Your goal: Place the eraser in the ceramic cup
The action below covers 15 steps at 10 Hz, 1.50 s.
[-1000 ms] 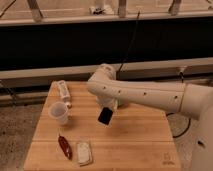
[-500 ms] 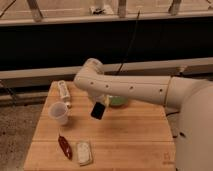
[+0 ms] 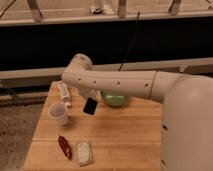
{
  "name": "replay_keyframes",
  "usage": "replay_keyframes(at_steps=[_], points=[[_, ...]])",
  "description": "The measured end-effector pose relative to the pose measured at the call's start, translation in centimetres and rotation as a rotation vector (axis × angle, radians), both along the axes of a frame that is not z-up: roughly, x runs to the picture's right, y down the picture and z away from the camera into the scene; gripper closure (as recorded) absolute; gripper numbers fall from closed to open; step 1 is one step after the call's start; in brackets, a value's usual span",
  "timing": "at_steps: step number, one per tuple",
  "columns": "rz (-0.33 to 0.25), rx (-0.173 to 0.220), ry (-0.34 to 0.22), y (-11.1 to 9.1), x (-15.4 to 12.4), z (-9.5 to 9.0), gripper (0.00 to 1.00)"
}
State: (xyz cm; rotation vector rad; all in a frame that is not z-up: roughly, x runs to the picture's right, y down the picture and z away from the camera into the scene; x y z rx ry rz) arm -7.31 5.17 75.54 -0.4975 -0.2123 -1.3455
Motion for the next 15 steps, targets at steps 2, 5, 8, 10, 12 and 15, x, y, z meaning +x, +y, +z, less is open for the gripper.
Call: replay_keyframes(at_steps=[2, 5, 8, 10, 12, 15], points=[[-0.012, 0.006, -0.01, -0.5, -1.1, 0.1, 1.0], [-0.044, 0.022, -0.029, -1.0, -3.2, 0.1, 1.0], [-0.077, 0.041, -0.057, -1.4, -6.1, -0.1, 1.0], [-0.107, 0.049, -0.073, -1.3, -7.8, -0.3, 1.0], [-0.128, 0.062, -0.083, -1.3, -9.1, -0.4, 1.0], [-0.152, 0.063, -0.099, -1.7, -10.0, -0.7, 1.0]])
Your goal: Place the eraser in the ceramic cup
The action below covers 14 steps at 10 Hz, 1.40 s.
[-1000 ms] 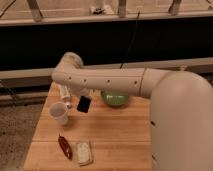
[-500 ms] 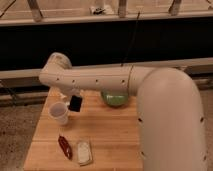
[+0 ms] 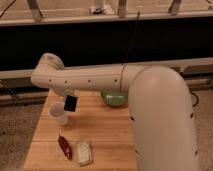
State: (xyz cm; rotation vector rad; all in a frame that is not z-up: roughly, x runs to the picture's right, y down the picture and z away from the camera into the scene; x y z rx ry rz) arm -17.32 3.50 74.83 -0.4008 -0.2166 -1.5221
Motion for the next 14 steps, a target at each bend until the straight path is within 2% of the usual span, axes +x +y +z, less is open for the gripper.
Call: replay_keyframes(at_steps=[14], points=[[-0.095, -0.023, -0.03, -0.1, -2.9, -0.3, 1.0]])
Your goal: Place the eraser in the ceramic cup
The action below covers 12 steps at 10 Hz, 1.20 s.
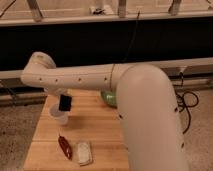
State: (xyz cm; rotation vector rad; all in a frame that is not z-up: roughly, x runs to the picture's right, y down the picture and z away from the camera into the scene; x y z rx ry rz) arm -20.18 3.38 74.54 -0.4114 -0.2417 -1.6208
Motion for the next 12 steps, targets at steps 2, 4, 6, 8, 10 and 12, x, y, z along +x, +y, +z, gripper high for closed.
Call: replay_keyframes(at_steps=[2, 4, 6, 8, 10, 12], points=[[-0.016, -0.003, -0.003, 0.2, -0.7, 0.1, 1.0], [-0.026, -0.008, -0.002, 0.3, -1.1, 0.2, 1.0], [-0.032, -0.012, -0.003, 0.3, -1.3, 0.2, 1.0], [-0.039, -0.016, -0.005, 0.4, -1.5, 0.2, 1.0], [-0.046, -0.024, -0.008, 0.4, -1.8, 0.1, 1.0], [-0.052, -0.03, -0.012, 0.4, -2.0, 0.0, 1.0]])
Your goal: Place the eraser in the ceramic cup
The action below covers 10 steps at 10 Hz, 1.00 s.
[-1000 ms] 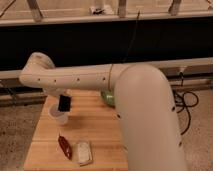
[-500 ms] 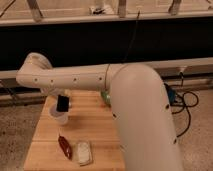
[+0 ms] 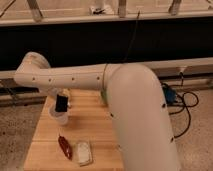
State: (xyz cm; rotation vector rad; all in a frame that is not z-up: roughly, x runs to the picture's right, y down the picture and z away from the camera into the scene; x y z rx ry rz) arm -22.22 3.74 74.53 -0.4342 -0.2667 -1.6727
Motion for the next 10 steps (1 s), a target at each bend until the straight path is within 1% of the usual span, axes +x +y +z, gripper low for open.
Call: replay_keyframes(at_steps=[4, 5, 6, 7, 9, 10], points=[[-0.012, -0.015, -0.01, 0.19, -0.5, -0.01, 1.0], [-0.015, -0.016, -0.012, 0.16, -0.59, -0.01, 0.97], [-0.02, -0.019, -0.016, 0.17, -0.72, 0.02, 0.87], [-0.023, -0.023, -0.018, 0.2, -0.81, 0.06, 0.83], [-0.028, -0.027, -0.021, 0.19, -0.93, 0.12, 0.79], [-0.031, -0.026, -0.023, 0.2, -1.0, 0.14, 0.72]])
